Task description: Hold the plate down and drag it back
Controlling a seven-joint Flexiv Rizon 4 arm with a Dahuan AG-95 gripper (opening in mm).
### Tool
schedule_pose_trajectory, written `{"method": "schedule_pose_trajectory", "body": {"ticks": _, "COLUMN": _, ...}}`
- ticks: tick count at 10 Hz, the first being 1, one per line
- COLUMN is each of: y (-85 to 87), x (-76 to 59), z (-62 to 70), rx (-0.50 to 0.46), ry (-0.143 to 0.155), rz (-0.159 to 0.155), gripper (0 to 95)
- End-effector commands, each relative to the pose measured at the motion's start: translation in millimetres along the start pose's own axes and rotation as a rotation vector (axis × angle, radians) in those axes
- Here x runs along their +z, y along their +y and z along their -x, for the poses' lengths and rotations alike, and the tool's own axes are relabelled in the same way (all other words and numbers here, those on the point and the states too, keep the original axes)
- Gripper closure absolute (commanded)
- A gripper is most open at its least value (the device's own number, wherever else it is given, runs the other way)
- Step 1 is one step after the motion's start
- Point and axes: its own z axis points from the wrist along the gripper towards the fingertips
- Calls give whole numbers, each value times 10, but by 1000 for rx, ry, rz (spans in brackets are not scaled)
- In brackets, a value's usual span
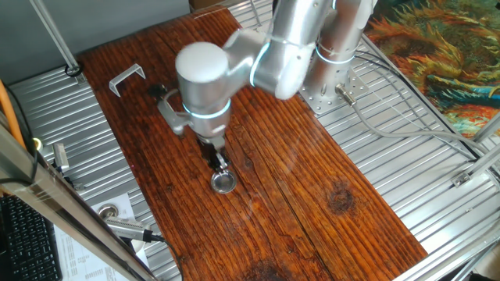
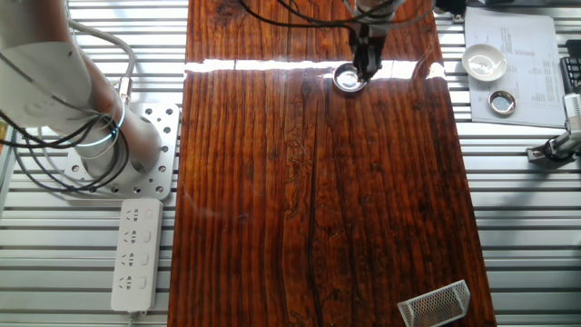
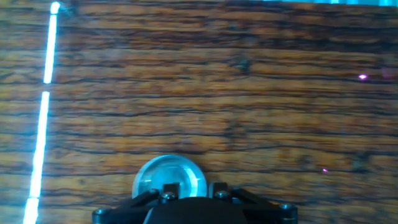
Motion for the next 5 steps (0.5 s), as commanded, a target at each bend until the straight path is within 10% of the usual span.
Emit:
{"method": "schedule_pose_trajectory", "body": {"ticks": 1, "y": -319, "x": -72, "z": -22, "rx": -26, "ry": 2, "rz": 5, "gripper": 950}}
{"method": "schedule_pose_trajectory", "body": {"ticks": 5, "y": -773, "x": -9, "z": -69, "rx": -63, "ry": 4, "rz": 72, "gripper": 950}}
